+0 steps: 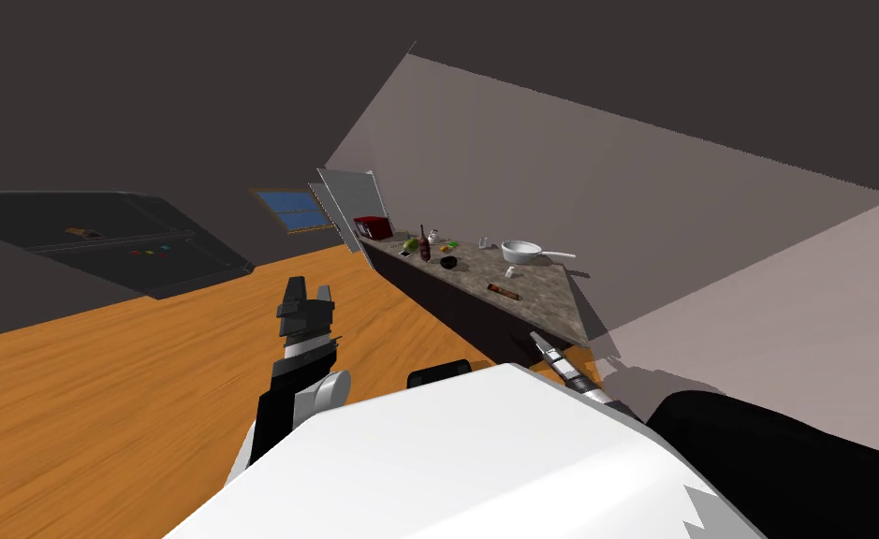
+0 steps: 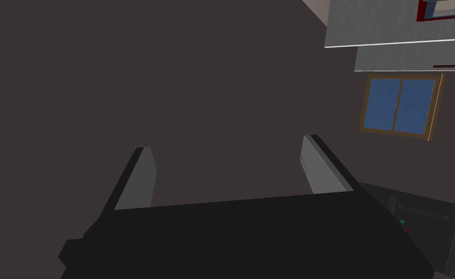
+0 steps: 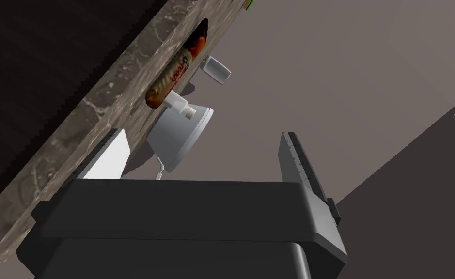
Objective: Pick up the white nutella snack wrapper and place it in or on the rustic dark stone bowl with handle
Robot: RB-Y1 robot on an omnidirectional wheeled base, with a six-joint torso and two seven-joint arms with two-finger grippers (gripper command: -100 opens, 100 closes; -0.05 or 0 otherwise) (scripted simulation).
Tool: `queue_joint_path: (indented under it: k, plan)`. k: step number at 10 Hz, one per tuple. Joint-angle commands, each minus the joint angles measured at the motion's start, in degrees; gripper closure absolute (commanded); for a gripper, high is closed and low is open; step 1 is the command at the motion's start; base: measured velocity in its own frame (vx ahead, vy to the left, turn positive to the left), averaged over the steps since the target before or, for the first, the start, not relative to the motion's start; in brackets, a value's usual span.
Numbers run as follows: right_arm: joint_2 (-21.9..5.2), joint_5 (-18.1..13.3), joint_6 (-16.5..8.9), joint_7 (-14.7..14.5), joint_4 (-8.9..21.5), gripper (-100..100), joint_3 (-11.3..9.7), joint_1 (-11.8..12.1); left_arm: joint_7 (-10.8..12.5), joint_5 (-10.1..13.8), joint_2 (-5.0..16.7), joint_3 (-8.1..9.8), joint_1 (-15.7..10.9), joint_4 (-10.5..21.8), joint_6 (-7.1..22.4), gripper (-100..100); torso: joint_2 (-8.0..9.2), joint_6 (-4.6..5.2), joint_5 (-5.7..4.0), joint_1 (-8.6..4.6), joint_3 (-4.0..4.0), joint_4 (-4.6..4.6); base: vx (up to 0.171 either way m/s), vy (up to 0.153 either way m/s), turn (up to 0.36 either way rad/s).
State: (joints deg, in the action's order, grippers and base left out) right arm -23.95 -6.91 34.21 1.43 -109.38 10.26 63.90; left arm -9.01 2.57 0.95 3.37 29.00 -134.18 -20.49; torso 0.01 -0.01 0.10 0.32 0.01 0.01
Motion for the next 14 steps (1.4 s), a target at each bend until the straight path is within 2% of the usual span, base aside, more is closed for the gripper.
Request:
queue_joint_path:
  k: [1,2,3,4,5,6,7,8,9,10,11,12,13,14]
  plan:
    - [-1.0,-0.9,-0.3,-0.2,2.2,-100,0.2,1.8,0.0,0.0,0.0,0.00,0.0,0.0,0.0,0,0.00,0.00,0.00,0.00,0.00,0.00,0.018,0.081,0.078]
    - [-3.4,-2.3,-0.8,-0.4,4.4,-100,0.9,4.0,0.0,0.0,0.0,0.00,0.0,0.0,0.0,0,0.00,0.01,-0.02,-0.05,0.00,0.01,0.029,0.108,0.172]
    - [-3.4,-2.3,-0.8,-0.4,4.5,-100,0.9,5.0,0.0,0.0,0.0,0.00,0.0,0.0,0.0,0,-0.03,-0.01,0.00,0.02,-0.02,0.00,0.028,0.079,0.079]
    - [-5.8,-3.7,-1.4,-0.7,6.5,-100,1.7,7.1,0.0,0.0,0.0,0.01,0.0,0.0,0.0,0,-0.03,0.02,-0.01,-0.05,-0.02,0.00,0.045,0.072,0.163]
    - [-5.8,-3.7,-1.4,-0.7,6.7,-100,1.7,8.2,0.0,0.0,0.0,0.00,0.0,0.0,0.0,0,-0.09,-0.02,-0.03,-0.09,-0.05,-0.01,0.043,0.070,0.091]
    - [-8.3,-5.1,-2.0,-1.0,8.5,-100,2.3,10.1,0.0,0.0,0.0,0.01,0.0,0.0,0.0,0,-0.09,0.01,-0.02,-0.10,-0.05,-0.01,0.038,0.084,0.199]
    - [-8.3,-5.1,-2.0,-1.0,8.9,-100,2.3,11.3,0.0,0.0,0.0,0.00,0.0,0.0,0.0,0,-0.08,-0.02,-0.02,-0.07,-0.04,-0.01,0.037,0.066,0.061]
    - [-10.5,-6.5,-2.6,-1.3,11.1,-100,2.9,13.2,0.0,0.0,0.0,0.01,0.0,0.0,0.0,0,-0.06,0.03,-0.03,-0.10,-0.03,-0.01,0.058,0.083,0.128]
    - [-10.8,-6.5,-2.6,-1.3,11.1,-100,2.9,14.3,0.0,0.0,0.0,0.00,0.0,0.0,0.0,0,-0.12,-0.01,-0.02,-0.06,-0.07,-0.02,0.058,0.067,0.080]
    - [-13.1,-7.8,-3.3,-1.7,13.1,-100,3.5,16.6,0.0,0.0,0.0,0.01,0.0,0.0,0.0,0,-0.14,0.01,-0.02,-0.09,-0.08,-0.02,0.085,0.079,0.196]
    - [-13.3,-7.8,-3.3,-1.7,13.1,-100,3.5,17.1,0.0,0.0,0.0,0.00,0.0,0.0,0.0,0,-0.24,-0.04,-0.03,-0.09,-0.13,-0.04,0.064,0.058,0.080]
    - [-15.5,-9.1,-4.0,-2.1,15.0,-100,4.0,19.2,0.0,0.0,0.0,0.01,0.0,0.0,0.0,0,-0.18,0.03,-0.03,-0.12,-0.11,-0.04,0.059,0.056,0.127]
    - [-15.8,-9.1,-4.0,-2.1,15.0,-100,4.0,19.9,0.0,0.0,0.0,0.01,0.0,0.0,0.0,0,-0.16,-0.01,-0.03,-0.14,-0.09,-0.03,0.047,0.048,0.073]
    - [-18.0,-10.4,-4.8,-2.5,16.9,-100,4.4,22.4,0.0,0.0,0.0,0.01,0.0,0.0,0.0,0,-0.12,0.01,-0.04,-0.16,-0.07,-0.02,0.062,0.070,0.178]
